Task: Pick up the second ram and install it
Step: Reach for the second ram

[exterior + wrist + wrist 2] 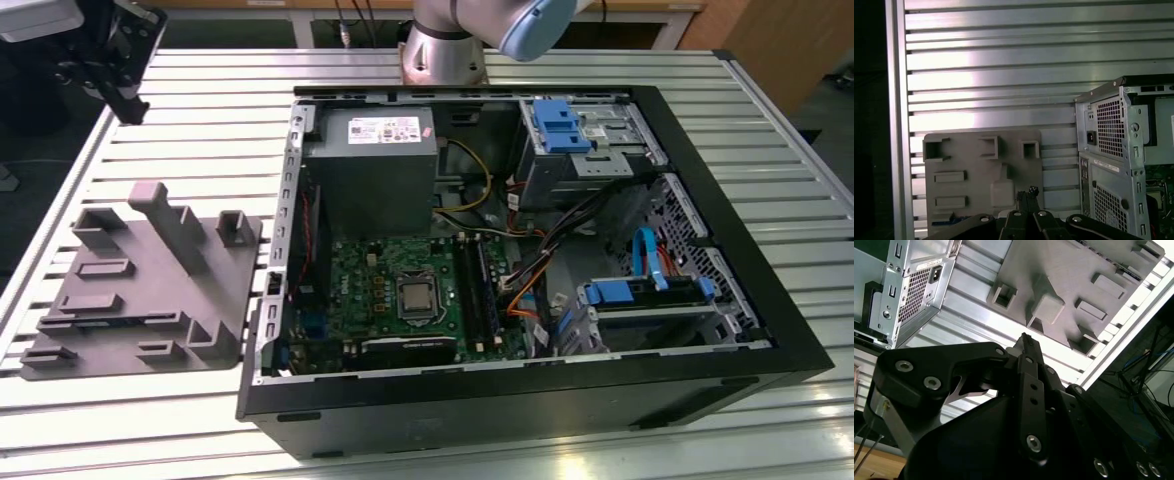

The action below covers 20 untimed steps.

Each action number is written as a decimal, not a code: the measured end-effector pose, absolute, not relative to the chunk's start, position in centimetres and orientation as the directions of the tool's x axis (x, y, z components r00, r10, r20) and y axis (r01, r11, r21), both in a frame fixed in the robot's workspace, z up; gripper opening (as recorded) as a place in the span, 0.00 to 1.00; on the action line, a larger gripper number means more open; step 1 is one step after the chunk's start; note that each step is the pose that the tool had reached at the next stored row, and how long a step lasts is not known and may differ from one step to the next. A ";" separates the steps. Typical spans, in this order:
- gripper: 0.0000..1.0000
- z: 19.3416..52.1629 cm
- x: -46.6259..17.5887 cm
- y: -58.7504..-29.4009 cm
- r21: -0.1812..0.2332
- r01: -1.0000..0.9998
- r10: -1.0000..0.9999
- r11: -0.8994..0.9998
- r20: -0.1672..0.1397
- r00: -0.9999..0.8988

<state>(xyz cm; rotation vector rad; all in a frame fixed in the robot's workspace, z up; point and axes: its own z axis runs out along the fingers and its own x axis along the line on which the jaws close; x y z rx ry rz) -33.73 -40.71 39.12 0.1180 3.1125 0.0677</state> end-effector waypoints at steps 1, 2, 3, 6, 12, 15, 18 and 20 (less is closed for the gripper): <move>0.11 39.1 -33.8 -40.7 0.044 0.075 0.076 0.996 -0.024 -0.997; 0.11 39.1 -33.8 -40.7 0.044 0.075 0.076 0.996 -0.024 -0.997; 0.11 39.1 -33.9 -40.7 0.044 0.075 0.076 0.996 -0.024 -0.997; 0.11 39.1 -34.0 -40.7 0.044 0.075 0.076 0.996 -0.024 -0.997; 0.11 39.1 -34.3 -40.7 0.044 0.075 0.076 0.996 -0.025 -0.997; 0.11 39.1 -34.5 -40.7 0.044 0.075 0.076 0.996 -0.025 -0.997; 0.11 39.1 -34.6 -40.7 0.044 0.075 0.076 0.996 -0.024 -0.997; 0.11 39.1 -34.7 -40.7 0.044 0.075 0.076 0.996 -0.025 -0.997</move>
